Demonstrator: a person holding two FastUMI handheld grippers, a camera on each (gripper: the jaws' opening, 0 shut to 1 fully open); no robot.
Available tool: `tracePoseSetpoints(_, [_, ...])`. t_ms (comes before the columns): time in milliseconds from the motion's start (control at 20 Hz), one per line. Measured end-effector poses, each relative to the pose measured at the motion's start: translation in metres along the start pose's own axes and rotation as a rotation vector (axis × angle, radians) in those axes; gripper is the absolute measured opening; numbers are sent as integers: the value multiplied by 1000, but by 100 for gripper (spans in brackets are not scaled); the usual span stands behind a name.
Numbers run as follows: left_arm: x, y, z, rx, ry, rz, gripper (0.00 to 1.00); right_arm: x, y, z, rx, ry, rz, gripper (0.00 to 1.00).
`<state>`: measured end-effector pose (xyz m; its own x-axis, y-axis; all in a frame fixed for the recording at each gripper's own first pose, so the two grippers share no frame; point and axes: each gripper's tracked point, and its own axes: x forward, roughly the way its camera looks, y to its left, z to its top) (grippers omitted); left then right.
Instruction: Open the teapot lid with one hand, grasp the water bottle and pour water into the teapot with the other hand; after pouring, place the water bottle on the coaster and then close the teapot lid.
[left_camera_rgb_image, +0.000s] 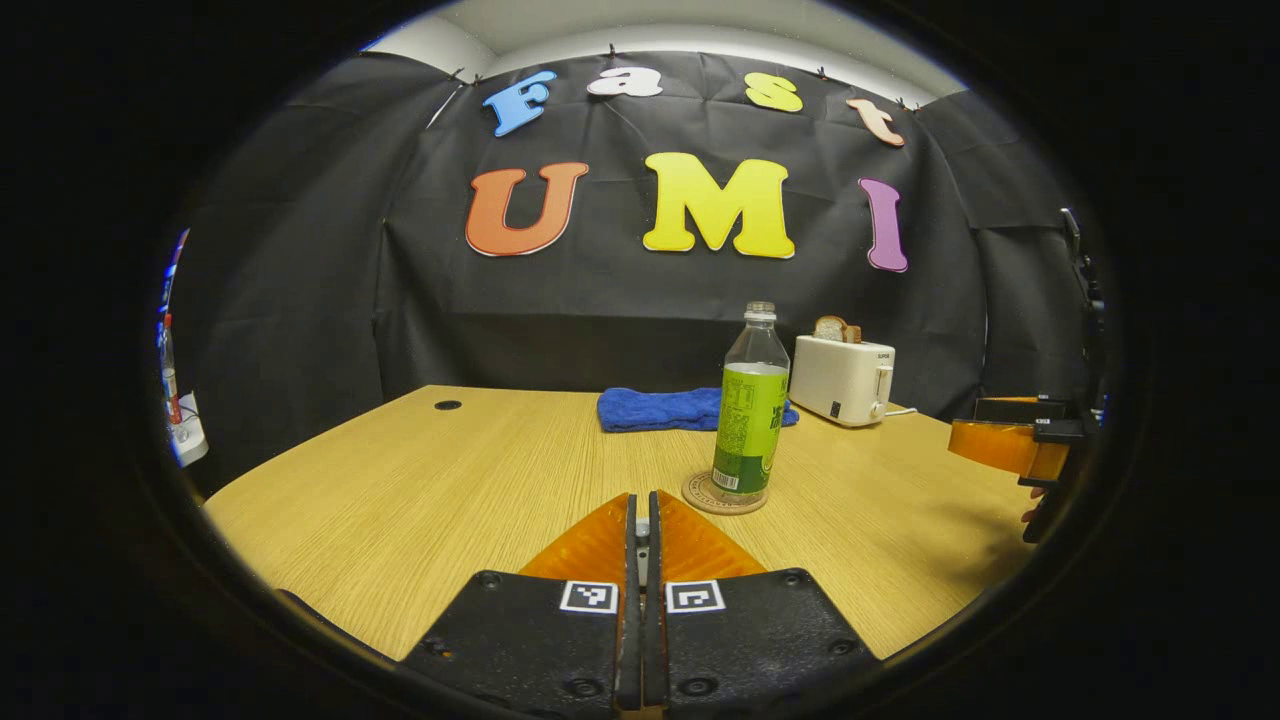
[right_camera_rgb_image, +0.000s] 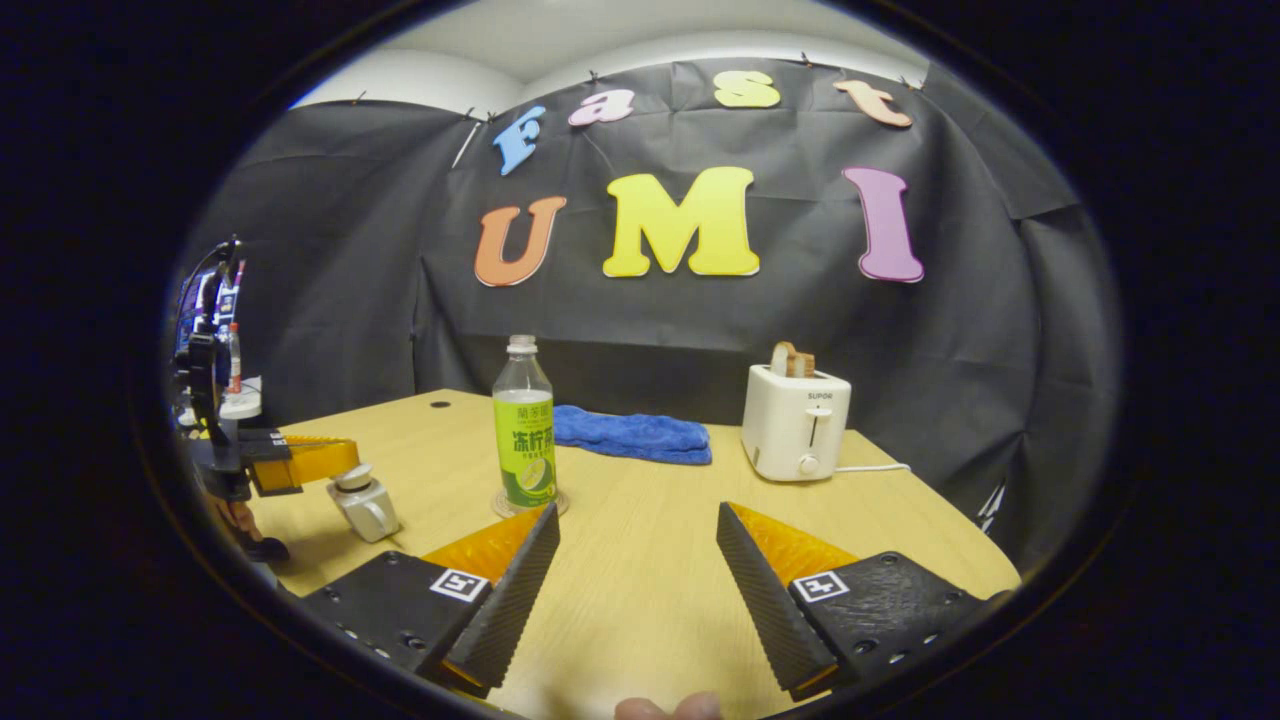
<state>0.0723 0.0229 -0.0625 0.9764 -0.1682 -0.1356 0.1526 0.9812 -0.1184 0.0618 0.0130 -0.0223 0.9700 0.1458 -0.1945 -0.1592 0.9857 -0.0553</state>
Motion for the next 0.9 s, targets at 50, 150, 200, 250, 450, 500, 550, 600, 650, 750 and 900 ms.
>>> tracePoseSetpoints(50, [0,0,-2,1,5,1,4,0,0,-1,-2,3,1,94])
tracePoseSetpoints(150, [0,1,-2,10,6,5,4,0,0,-3,-7,11,2,95])
tracePoseSetpoints(200, [-1,1,-1,15,4,9,4,0,1,-2,-8,10,2,95])
tracePoseSetpoints(250, [-1,1,-2,22,5,14,4,-1,2,-2,-9,8,4,95])
tracePoseSetpoints(450, [-2,2,-6,41,16,28,3,-2,4,-3,-3,10,9,94])
tracePoseSetpoints(500, [-1,2,-9,42,23,30,4,-2,5,-2,0,10,10,95])
tracePoseSetpoints(550, [-1,3,-11,44,30,34,4,-4,5,-3,2,9,11,95])
tracePoseSetpoints(600, [-2,2,-11,42,30,33,4,-4,5,-3,2,9,11,95])
tracePoseSetpoints(650, [-2,3,-11,43,28,38,3,-6,5,-5,3,11,11,95])
tracePoseSetpoints(750, [1,4,-9,41,22,52,4,-7,4,-5,9,11,10,95])
tracePoseSetpoints(900, [0,8,-6,49,7,94,7,-8,3,-8,35,13,6,95])
